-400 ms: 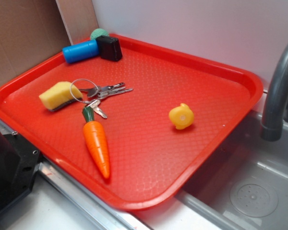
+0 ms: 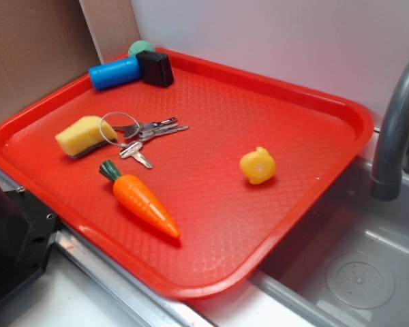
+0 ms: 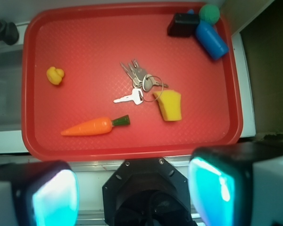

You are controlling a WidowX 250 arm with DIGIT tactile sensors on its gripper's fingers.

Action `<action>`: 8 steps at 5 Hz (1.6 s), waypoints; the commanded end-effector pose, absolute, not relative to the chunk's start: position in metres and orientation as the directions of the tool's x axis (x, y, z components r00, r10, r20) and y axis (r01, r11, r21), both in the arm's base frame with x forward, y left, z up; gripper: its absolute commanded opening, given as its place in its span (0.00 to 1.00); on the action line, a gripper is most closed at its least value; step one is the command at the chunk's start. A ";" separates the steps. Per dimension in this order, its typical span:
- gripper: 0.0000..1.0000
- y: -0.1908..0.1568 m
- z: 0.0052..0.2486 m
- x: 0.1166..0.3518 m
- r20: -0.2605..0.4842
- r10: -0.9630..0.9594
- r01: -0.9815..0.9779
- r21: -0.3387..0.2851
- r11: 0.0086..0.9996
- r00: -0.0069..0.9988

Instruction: Grab the carrot.

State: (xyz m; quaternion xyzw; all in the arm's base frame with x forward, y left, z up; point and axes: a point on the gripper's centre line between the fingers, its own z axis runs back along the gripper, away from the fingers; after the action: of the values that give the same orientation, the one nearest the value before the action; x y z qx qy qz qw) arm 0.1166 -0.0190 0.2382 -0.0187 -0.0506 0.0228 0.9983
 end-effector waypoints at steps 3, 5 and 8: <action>1.00 -0.070 0.180 0.116 -0.071 0.498 -0.491 0.095 0.866 0.864; 1.00 -0.072 0.142 0.116 0.044 0.514 -0.512 -0.045 0.858 0.857; 1.00 -0.072 0.082 0.128 -0.056 0.564 -0.567 -0.092 0.819 0.824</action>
State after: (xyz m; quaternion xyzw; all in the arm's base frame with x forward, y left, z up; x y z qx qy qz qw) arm 0.1243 -0.0699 0.0775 -0.0450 0.0215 0.2945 0.9544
